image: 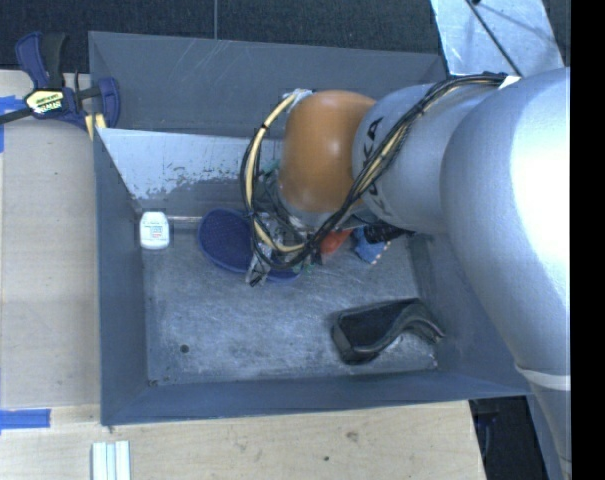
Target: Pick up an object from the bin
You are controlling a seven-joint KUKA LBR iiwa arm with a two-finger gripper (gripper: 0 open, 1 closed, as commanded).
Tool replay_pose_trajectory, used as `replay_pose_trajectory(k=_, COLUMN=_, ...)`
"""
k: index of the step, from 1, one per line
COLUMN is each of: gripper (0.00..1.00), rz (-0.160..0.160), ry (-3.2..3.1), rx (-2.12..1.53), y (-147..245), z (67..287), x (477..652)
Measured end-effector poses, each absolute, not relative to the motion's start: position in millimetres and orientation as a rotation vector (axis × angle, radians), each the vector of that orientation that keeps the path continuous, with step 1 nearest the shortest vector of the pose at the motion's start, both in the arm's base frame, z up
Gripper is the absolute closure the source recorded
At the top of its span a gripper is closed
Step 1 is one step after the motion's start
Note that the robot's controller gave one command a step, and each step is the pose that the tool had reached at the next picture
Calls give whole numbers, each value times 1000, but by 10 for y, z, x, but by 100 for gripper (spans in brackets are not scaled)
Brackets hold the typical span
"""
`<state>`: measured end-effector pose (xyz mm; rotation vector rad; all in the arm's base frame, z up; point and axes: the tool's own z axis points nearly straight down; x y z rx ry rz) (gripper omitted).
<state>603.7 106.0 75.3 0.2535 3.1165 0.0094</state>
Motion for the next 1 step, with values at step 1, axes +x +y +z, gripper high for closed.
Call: replay_pose_trajectory(k=1, gripper=100, rz=4, ry=3123, rx=203, y=990, z=2127, x=6111)
